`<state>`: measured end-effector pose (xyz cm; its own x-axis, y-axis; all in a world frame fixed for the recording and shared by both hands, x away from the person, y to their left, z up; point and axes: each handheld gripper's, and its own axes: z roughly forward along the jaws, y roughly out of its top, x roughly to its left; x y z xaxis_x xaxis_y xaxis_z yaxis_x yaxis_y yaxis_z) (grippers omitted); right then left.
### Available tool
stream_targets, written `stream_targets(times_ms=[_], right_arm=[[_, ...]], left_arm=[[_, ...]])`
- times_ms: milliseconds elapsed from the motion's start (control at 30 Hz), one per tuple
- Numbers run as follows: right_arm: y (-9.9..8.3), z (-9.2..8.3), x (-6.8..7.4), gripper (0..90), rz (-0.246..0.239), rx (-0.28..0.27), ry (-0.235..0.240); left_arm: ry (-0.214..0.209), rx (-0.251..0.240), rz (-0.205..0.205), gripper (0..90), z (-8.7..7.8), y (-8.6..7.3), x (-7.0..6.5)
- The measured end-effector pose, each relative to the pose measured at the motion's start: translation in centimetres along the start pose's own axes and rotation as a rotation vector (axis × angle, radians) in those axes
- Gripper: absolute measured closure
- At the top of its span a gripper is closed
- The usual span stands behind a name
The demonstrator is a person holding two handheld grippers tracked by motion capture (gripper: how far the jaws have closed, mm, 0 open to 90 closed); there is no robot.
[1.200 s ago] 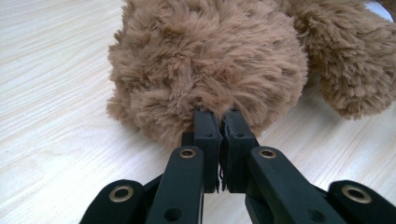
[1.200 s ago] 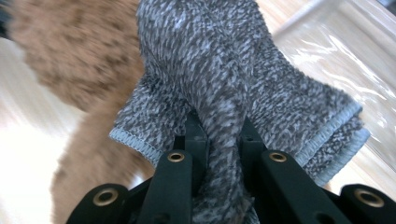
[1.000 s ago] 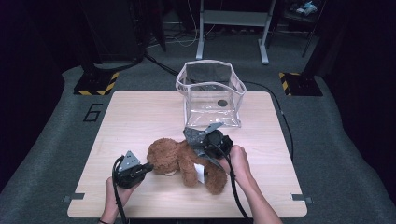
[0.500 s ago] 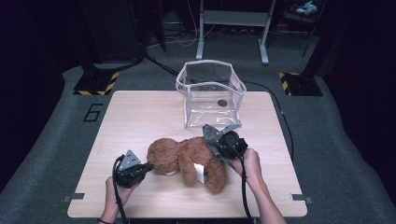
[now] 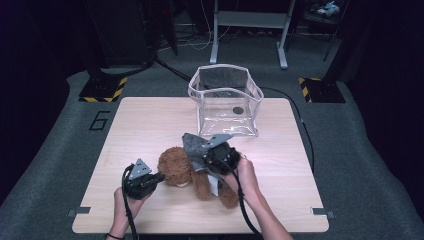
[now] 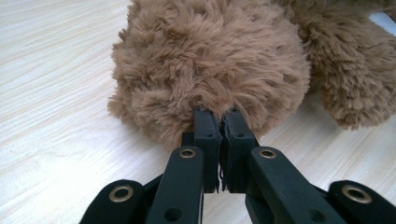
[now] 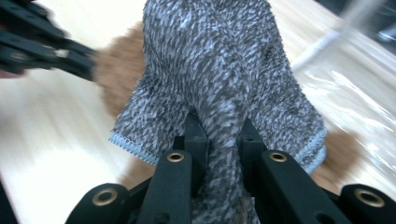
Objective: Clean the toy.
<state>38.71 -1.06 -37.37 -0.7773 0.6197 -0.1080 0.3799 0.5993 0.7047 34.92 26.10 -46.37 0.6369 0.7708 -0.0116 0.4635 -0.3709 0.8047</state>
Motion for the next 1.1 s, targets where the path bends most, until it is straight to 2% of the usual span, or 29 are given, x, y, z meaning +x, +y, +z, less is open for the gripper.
stream_targets(times_ms=[100, 267, 367, 400, 467, 633, 800, 967, 1033, 1100], right_arm=[[0.9, 1.2, 1.9, 79.9, -0.016, 0.023, 0.033], [2.5, 3.5, 4.8, 79.9, -0.100, 0.017, 0.091], [2.9, 5.0, 6.5, 79.9, -0.153, 0.058, 0.094], [2.9, 5.5, 6.8, 79.9, -0.166, 0.066, 0.093], [2.6, 6.2, 7.2, 80.0, -0.182, 0.093, 0.073], [1.6, 6.0, 6.7, 80.1, -0.168, 0.105, 0.056], [0.4, 5.3, 5.3, 80.1, -0.154, 0.121, 0.032], [-0.9, 4.4, 3.9, 80.2, -0.110, 0.113, 0.022], [-1.1, 3.9, 3.7, 80.1, -0.082, 0.104, 0.010], [-1.4, 3.3, 3.4, 80.1, -0.076, 0.104, 0.000]], left_arm=[[0.004, 0.002, -0.014, 86.4, 0.0, 0.0, -0.1], [0.009, 0.005, -0.015, 86.5, 0.1, 0.1, -0.2], [0.011, 0.015, -0.014, 86.5, 0.0, 0.1, -0.2], [0.003, 0.021, -0.021, 86.5, 0.0, 0.2, -0.3], [0.013, 0.009, -0.020, 86.5, 0.0, 0.1, -0.2], [0.006, 0.010, -0.023, 86.5, -0.1, 0.0, -0.1], [0.000, 0.000, -0.032, 86.5, -0.1, -0.1, 0.1], [-0.005, 0.000, -0.027, 86.5, -0.1, -0.1, 0.0], [-0.003, 0.001, -0.025, 86.5, -0.1, 0.0, 0.0], [-0.002, 0.002, -0.022, 86.5, -0.1, 0.0, 0.1]])
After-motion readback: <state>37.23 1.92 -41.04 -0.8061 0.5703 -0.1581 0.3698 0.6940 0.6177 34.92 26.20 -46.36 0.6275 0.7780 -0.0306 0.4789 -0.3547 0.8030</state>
